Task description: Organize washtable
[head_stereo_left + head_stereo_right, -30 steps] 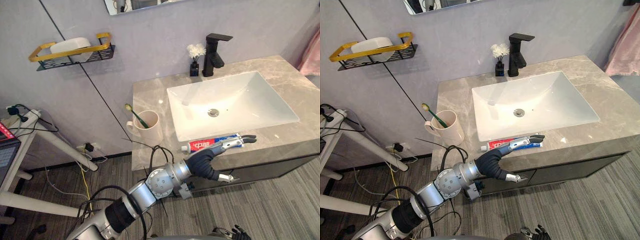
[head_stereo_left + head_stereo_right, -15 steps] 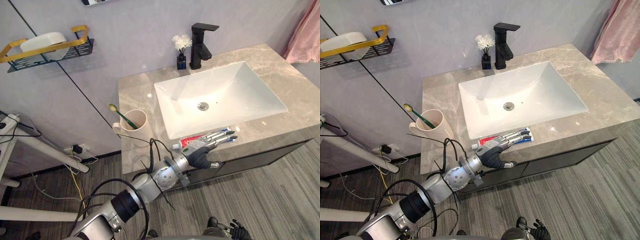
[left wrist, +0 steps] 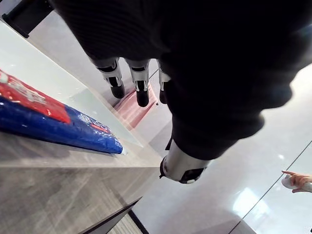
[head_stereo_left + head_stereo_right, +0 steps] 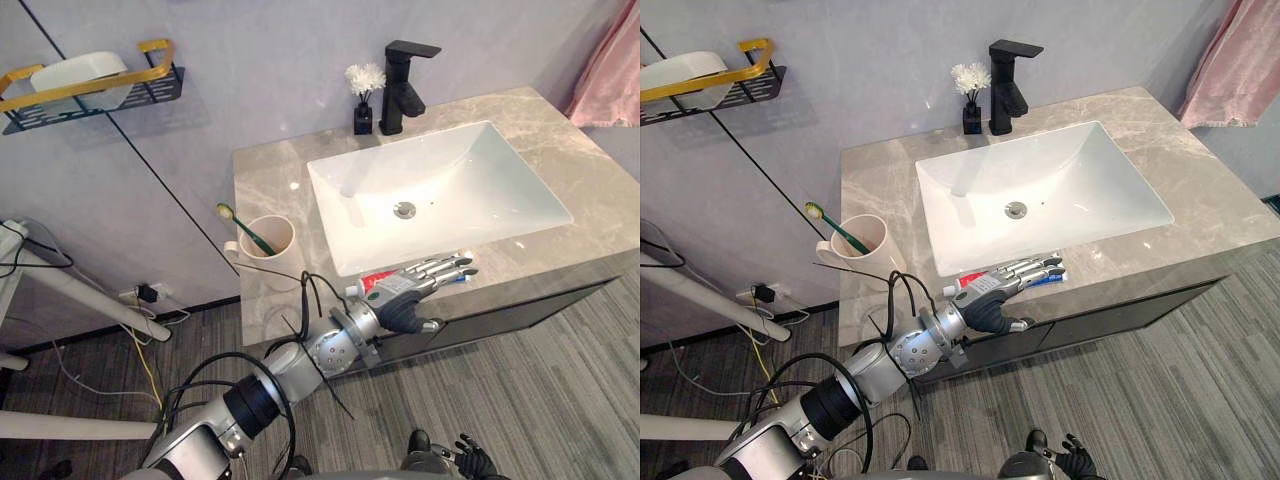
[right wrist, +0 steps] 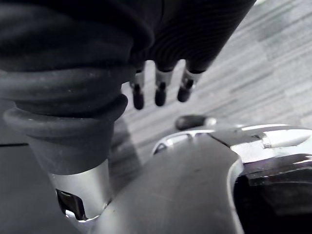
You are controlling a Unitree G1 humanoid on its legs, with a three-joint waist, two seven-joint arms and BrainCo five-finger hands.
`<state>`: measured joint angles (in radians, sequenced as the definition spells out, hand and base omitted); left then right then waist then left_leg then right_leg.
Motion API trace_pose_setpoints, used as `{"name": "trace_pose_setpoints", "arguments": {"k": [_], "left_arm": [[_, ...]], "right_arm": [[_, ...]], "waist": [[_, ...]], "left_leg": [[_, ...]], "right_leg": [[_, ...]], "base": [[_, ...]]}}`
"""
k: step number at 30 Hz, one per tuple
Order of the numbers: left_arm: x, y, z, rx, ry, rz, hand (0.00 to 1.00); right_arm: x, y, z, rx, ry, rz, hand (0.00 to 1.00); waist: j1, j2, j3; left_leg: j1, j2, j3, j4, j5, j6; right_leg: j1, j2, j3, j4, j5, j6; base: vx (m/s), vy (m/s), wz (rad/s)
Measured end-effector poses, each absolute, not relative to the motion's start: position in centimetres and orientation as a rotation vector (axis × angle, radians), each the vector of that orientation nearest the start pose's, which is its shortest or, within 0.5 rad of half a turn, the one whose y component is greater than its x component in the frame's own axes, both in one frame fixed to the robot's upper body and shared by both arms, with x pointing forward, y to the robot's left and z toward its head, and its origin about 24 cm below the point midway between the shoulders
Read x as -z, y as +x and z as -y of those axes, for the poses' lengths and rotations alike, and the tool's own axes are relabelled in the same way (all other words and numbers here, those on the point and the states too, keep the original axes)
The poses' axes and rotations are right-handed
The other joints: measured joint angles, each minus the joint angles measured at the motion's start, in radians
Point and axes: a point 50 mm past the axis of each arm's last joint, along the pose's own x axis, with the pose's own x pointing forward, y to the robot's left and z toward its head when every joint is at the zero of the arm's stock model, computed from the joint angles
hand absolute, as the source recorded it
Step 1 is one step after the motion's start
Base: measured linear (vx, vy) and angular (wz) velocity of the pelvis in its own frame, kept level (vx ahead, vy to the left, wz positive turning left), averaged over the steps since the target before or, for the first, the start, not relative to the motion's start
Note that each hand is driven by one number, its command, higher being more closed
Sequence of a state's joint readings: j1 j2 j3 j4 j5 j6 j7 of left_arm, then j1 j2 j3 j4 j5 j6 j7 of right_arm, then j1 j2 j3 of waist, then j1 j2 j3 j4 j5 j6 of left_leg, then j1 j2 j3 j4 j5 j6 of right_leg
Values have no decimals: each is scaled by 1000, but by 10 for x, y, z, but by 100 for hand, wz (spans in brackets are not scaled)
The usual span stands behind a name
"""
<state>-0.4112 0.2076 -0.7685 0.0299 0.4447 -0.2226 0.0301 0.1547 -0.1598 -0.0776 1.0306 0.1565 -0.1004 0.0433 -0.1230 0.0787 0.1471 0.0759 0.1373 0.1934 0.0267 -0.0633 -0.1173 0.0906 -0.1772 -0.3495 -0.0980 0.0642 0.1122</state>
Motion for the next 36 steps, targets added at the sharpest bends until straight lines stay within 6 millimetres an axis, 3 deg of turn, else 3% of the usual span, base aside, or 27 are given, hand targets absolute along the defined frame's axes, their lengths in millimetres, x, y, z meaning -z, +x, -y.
{"name": "trace_pose_setpoints", "arguments": {"k": [10,15,28,36], "left_arm": [[-108,244,5,708,795,737,0],[-95,251,2,679,879,696,0],[-90,262,-9,635,981,648,0],[-90,266,-15,607,996,630,0]], "right_arm": [[155,81,223,199,23,-1036,0],[155,81,223,199,23,-1036,0],[154,83,223,204,33,-1026,0],[153,83,226,219,43,-1024,0]], "waist": [[-2,1,8],[-3,0,8],[-2,0,23],[-1,16,32]], "left_leg": [[1,1,2,8,-5,-1],[0,1,3,8,-5,-1],[-4,1,4,8,-5,-1],[-2,1,-2,20,-5,-1]], "right_leg": [[4,0,0,0,0,0],[2,1,2,0,0,0],[-3,0,5,0,0,0],[10,0,-3,0,0,0]], "base": [[0,0,0],[0,0,-1],[0,0,0],[0,0,2]]}}
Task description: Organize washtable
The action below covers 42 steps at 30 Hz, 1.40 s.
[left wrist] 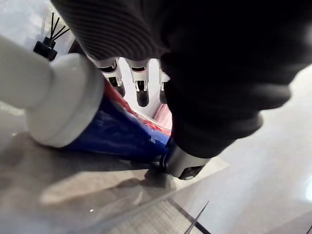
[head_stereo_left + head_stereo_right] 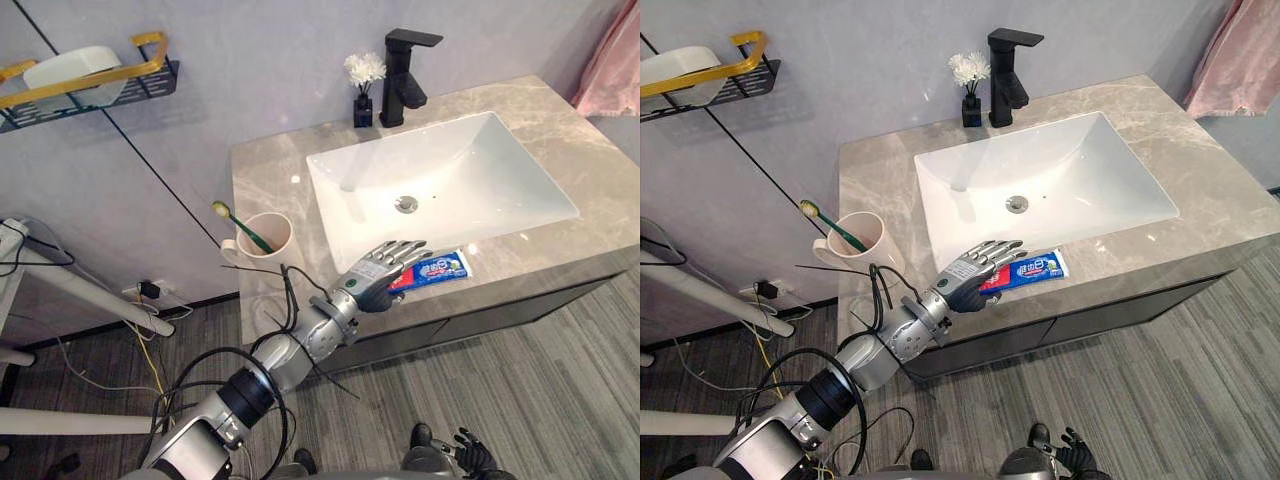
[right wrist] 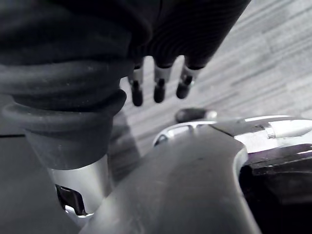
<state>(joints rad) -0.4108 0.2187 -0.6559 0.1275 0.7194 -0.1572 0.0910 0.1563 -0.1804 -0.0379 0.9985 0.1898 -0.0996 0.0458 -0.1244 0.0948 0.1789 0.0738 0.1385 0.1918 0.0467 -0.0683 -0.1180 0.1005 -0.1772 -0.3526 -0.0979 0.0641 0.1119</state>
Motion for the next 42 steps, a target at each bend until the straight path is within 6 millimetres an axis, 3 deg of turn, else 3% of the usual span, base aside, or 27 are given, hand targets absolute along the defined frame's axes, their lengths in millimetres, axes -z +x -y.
{"name": "trace_pose_setpoints", "arguments": {"k": [16,17,22,30,36,42], "left_arm": [[-82,270,-34,533,979,539,0],[-81,270,-34,535,979,537,100],[-72,272,-34,558,986,497,100],[-81,288,-37,511,1003,516,100],[-81,289,-38,490,1066,559,100],[-79,288,-49,463,1088,583,100]], "right_arm": [[153,83,227,222,41,-1023,0],[153,83,227,222,41,-1024,0],[153,83,228,224,40,-1025,0],[153,83,229,227,35,-1020,0],[153,83,229,230,35,-1012,0],[150,85,234,246,16,-980,0]], "waist": [[3,6,2],[3,6,2],[3,6,2],[2,11,0],[2,15,0],[1,39,10]], "left_leg": [[0,3,0,5,0,0],[-1,3,1,5,0,0],[-1,4,3,6,-1,0],[-11,23,20,26,-21,-10],[-10,22,24,30,-21,-11],[-7,24,26,41,-22,-12]], "right_leg": [[1,2,3,0,0,-8],[1,3,3,0,-1,-8],[-1,3,6,0,-1,-9],[-19,20,32,0,3,-5],[-20,19,39,0,3,-5],[-18,19,52,0,3,-5]], "base": [[0,0,0],[0,0,0],[0,0,0],[3,-2,-10],[2,6,-2],[-16,3,-4]]}}
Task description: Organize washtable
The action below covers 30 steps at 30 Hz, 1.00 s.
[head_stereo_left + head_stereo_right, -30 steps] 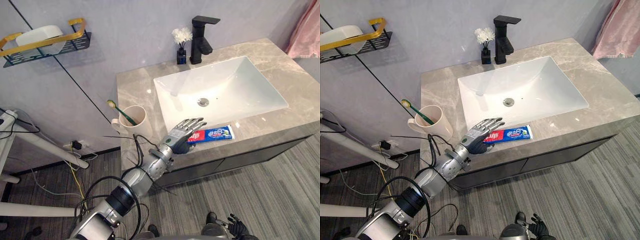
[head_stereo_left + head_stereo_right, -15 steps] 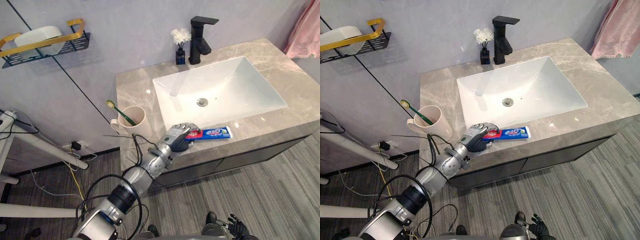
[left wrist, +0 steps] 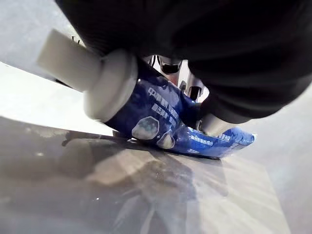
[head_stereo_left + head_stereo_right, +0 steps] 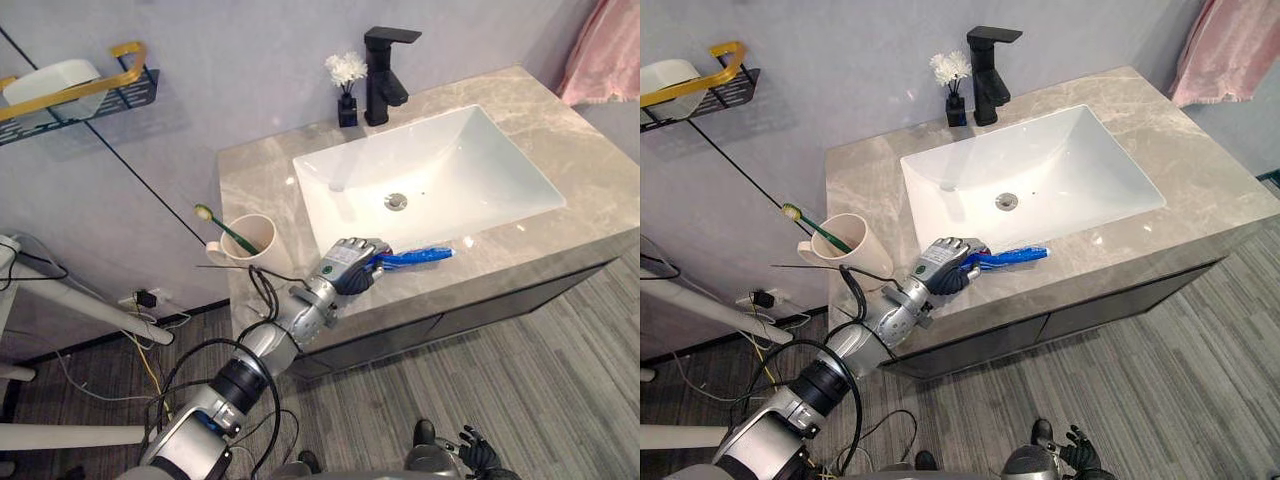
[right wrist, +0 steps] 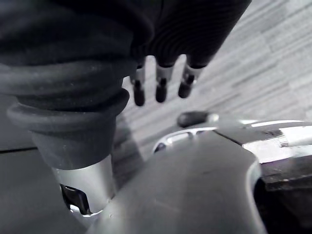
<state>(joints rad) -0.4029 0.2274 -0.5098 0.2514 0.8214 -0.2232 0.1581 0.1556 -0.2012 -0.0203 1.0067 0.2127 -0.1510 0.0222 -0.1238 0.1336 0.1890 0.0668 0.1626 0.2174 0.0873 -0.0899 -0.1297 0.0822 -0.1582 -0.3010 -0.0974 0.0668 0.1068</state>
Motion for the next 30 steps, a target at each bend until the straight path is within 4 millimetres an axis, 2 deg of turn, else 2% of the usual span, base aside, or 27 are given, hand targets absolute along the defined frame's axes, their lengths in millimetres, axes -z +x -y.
{"name": "trace_pose_setpoints", "arguments": {"k": [4,6,9,10,12,20,21,25,30], "left_arm": [[-77,281,-56,419,1097,591,100],[-77,269,-70,381,1101,583,100],[-74,248,-81,379,1085,575,100],[-70,237,-81,400,1043,567,100],[-67,228,-76,431,1000,568,100],[-60,217,-71,455,902,523,100],[-60,216,-68,466,892,524,100],[-61,217,-67,454,865,523,100],[-63,218,-67,442,840,519,100]], "right_arm": [[149,86,236,251,14,-972,0],[148,86,237,252,12,-959,0],[148,83,237,256,11,-961,0],[149,80,238,258,9,-967,0],[149,77,239,262,9,-974,0],[148,73,238,278,37,-961,0],[148,71,237,285,51,-957,0],[144,74,233,284,75,-914,0],[134,93,213,243,170,-802,0]], "waist": [[1,20,-4],[0,22,-4],[4,23,-5],[17,24,-5],[34,23,-6],[28,19,-28],[29,6,-35],[31,-10,-64],[35,-41,-84]], "left_leg": [[4,6,-1,0,-4,-5],[7,11,-7,0,-5,-6],[12,13,-27,0,-5,-6],[17,13,-31,0,-5,-6],[16,12,-37,-1,-5,-6],[18,13,-39,-2,-5,-6],[18,13,-38,-3,-5,-6],[23,13,-19,-10,-5,-6],[31,12,13,-18,-5,-5]], "right_leg": [[4,6,0,0,-1,-1],[6,12,0,0,-3,-4],[23,15,-13,0,-9,-8],[33,14,-24,0,-10,-10],[38,14,-30,0,-10,-10],[34,16,-25,0,-3,-7],[34,16,-23,0,-3,-7],[22,16,1,0,2,-7],[1,17,30,-1,14,-7]], "base": [[0,-1,-1],[3,-4,-2],[20,-6,16],[6,8,20],[-20,9,16],[-45,5,-2],[0,0,0],[-6,12,-14],[-23,13,-21]]}}
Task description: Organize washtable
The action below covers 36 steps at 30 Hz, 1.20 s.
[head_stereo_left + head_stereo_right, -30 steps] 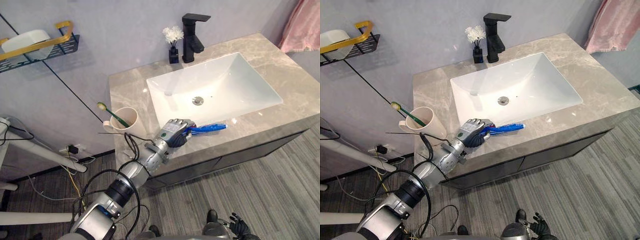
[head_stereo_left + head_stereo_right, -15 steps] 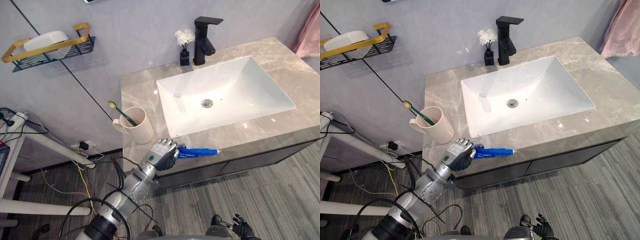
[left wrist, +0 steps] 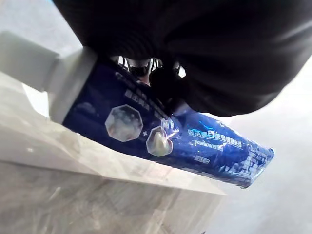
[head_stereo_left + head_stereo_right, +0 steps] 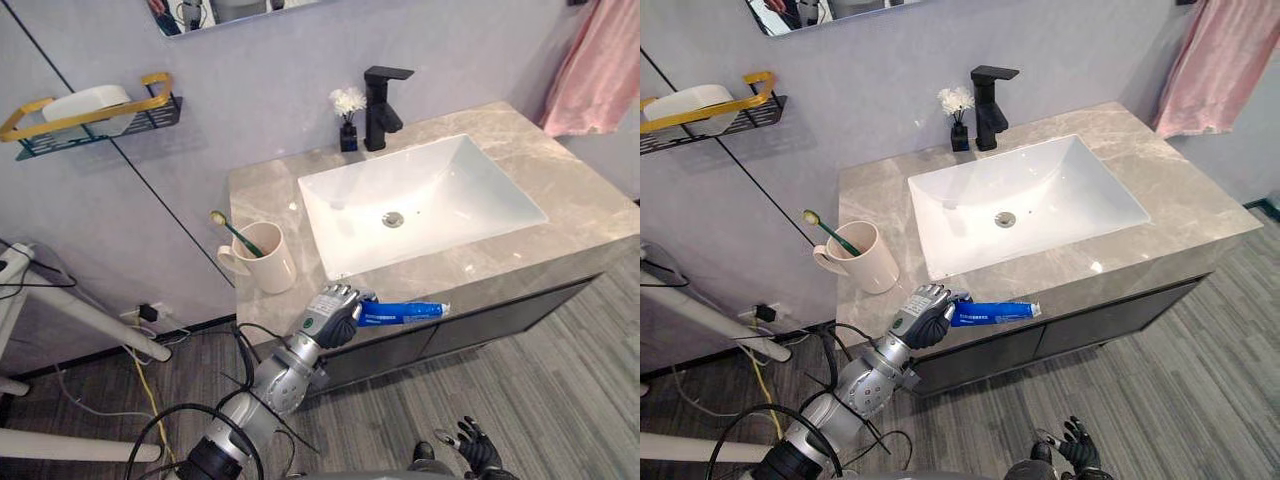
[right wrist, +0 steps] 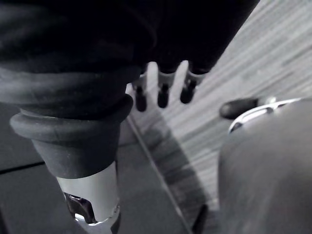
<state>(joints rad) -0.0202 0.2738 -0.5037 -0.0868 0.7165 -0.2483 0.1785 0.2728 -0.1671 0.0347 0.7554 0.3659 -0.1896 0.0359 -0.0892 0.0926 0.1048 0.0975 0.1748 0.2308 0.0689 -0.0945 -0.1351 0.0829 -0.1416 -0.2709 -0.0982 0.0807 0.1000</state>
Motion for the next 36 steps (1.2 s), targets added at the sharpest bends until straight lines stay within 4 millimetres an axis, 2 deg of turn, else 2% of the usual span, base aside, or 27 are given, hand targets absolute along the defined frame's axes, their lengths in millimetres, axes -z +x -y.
{"name": "trace_pose_setpoints", "arguments": {"k": [2,3,5,7,8,10,13,19,22,25,26,28,31,36], "left_arm": [[-65,219,-65,430,824,522,100],[-66,220,-63,423,817,528,100],[-72,221,-63,403,804,541,100],[-87,221,-65,360,788,594,100],[-90,221,-64,350,781,610,100],[-102,222,-59,331,753,661,100],[-107,223,-56,316,730,682,100],[-109,221,-53,316,711,692,100],[-115,219,-51,312,693,717,100],[-116,217,-47,330,655,719,100],[-116,216,-46,335,648,721,100],[-119,215,-45,334,627,734,100],[-121,216,-44,341,631,741,100],[-128,219,-42,346,635,774,100]], "right_arm": [[125,102,202,191,225,-733,0],[115,111,192,151,287,-661,0],[96,123,177,84,397,-544,0],[62,146,159,-32,550,-356,0],[53,152,155,-54,586,-305,0],[24,166,145,-112,724,-147,0],[12,167,142,-99,839,-86,0],[-6,165,138,-103,858,-37,0],[-24,167,134,-129,876,29,0],[-95,184,121,-330,918,370,0],[-102,186,121,-352,918,413,0],[-108,189,120,-373,920,451,0],[-101,184,120,-368,911,409,0],[-96,182,122,-387,861,363,0]], "waist": [[5,-14,-7],[18,-19,-12],[24,-23,-12],[26,-24,-12],[29,-24,-12],[48,-25,-12],[47,-32,-12],[47,-33,-13],[48,-33,-14],[50,-43,-48],[51,-46,-53],[60,-56,-62],[68,-62,-63],[53,-62,-63]], "left_leg": [[-10,-1,11,2,0,0],[-17,-2,20,4,0,0],[-23,-2,19,8,1,1],[-25,-2,18,10,1,1],[-25,-2,17,10,1,1],[-29,-2,13,13,1,2],[-41,-2,-5,15,4,5],[-48,-3,-14,17,10,9],[-51,-3,-18,17,14,11],[-59,-3,-39,17,17,13],[-60,-3,-41,17,18,13],[-63,-4,-48,17,22,13],[-64,-6,-52,17,23,12],[-59,-5,-45,16,23,12]], "right_leg": [[-17,-2,13,0,5,2],[-29,-1,22,0,10,1],[-33,-2,23,0,13,0],[-33,-2,23,0,14,0],[-33,-2,22,0,14,0],[-33,-2,19,0,15,0],[-33,-2,3,0,15,0],[-33,-2,-5,0,19,-2],[-33,-2,-6,0,23,-3],[-31,-2,-24,0,24,-4],[-31,-2,-26,0,24,-4],[-27,-3,-33,0,24,-4],[-27,-4,-34,0,24,-4],[-28,-3,-28,0,24,-4]], "base": [[-27,12,-18],[-23,7,-15],[-9,2,-5],[0,0,0],[0,0,0],[-31,-3,5],[-20,-5,13],[-17,-3,5],[-50,-4,3],[-52,-9,13],[-31,-7,17],[-19,-1,11],[-4,1,2],[-2,1,-4]]}}
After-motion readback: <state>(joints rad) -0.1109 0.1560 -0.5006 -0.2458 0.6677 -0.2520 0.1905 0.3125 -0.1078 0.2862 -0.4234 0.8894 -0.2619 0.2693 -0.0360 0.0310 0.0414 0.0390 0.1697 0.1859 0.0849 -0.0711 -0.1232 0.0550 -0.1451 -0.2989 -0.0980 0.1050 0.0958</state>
